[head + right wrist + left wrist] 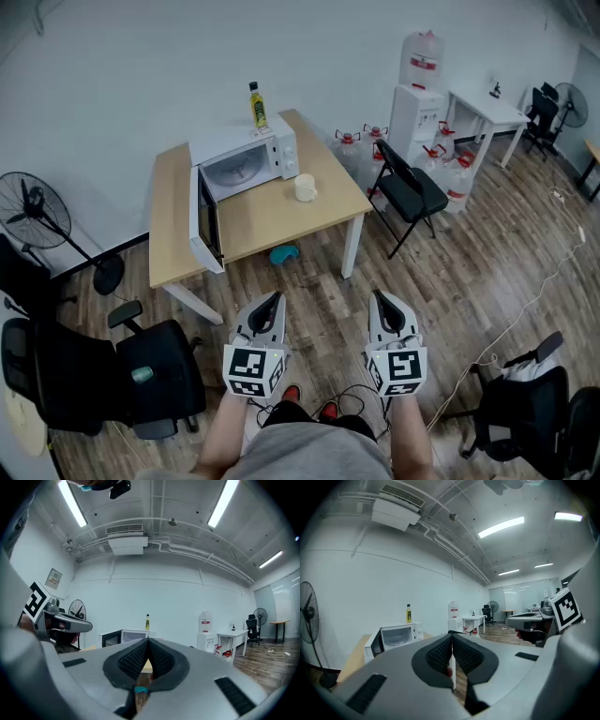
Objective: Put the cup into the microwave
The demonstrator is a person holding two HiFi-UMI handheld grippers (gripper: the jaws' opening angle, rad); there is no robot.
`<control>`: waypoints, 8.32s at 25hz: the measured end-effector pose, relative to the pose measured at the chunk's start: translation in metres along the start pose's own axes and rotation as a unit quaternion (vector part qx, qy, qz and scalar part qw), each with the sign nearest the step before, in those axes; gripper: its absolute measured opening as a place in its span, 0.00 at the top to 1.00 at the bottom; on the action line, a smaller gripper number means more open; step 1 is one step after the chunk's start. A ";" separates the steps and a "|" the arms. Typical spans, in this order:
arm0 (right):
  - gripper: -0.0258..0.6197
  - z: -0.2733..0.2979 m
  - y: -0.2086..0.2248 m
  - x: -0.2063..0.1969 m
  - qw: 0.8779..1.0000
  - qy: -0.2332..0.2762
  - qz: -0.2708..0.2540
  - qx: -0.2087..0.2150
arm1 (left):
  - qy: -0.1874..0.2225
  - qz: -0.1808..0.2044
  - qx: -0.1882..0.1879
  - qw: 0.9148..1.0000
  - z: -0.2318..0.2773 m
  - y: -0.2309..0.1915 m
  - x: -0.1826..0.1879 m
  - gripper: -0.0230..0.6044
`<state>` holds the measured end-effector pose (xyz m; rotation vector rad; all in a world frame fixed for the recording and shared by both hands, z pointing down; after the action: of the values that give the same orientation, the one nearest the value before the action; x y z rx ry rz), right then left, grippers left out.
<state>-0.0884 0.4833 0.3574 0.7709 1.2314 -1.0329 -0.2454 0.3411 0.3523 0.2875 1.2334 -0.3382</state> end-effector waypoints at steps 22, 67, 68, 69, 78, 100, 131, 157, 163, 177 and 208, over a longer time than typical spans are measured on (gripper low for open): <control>0.94 0.055 0.035 -0.002 1.000 -0.002 0.010 0.018 | -0.009 -0.011 0.015 1.000 0.065 -0.013 0.005 0.92; 0.76 0.575 0.071 -0.133 0.967 -0.190 -0.005 0.171 | -0.154 -0.086 0.043 0.983 0.458 -0.263 -0.070 0.92; 0.73 0.579 0.070 -0.139 0.966 -0.194 -0.005 0.173 | -0.157 -0.086 0.044 0.983 0.459 -0.266 -0.073 0.92; 0.72 0.582 0.069 -0.144 0.964 -0.199 -0.005 0.174 | -0.161 -0.086 0.046 0.982 0.460 -0.268 -0.077 0.92; 0.70 0.608 0.067 -0.173 0.961 -0.216 -0.006 0.174 | -0.173 -0.093 0.058 0.979 0.467 -0.283 -0.094 0.92; 0.88 0.609 0.049 -0.135 0.964 -0.188 -0.042 0.183 | -0.146 -0.100 0.100 0.979 0.446 -0.312 -0.075 0.92; 0.88 0.652 -0.075 -0.025 0.942 -0.105 -0.071 0.312 | -0.082 -0.131 0.242 0.958 0.354 -0.393 -0.024 0.92; 0.88 0.773 -0.138 -0.050 0.914 -0.129 -0.065 0.380 | -0.123 -0.183 0.291 0.931 0.398 -0.458 -0.061 0.92; 0.88 0.789 -0.146 -0.053 0.915 -0.126 -0.069 0.378 | -0.127 -0.186 0.290 0.930 0.407 -0.465 -0.064 0.92; 0.87 0.804 -0.162 -0.062 0.916 -0.132 -0.081 0.369 | -0.129 -0.192 0.291 0.928 0.410 -0.470 -0.069 0.92; 0.71 0.736 -0.119 -0.002 0.933 -0.088 -0.035 0.348 | -0.084 -0.142 0.271 0.948 0.382 -0.438 -0.015 0.92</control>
<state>0.0746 -0.2276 0.5107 1.1454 0.7290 -1.5932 -0.0954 -0.2079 0.4701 0.5403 0.9951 -0.9392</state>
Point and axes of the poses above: the fingertips, and each gripper's own axes: z forward along the fingers, y to its right, x out of its top, the point moved 4 cm from there along -z, backward along the fingers, and after that the axes turned 8 degrees about -y, right-handed, at the moved point
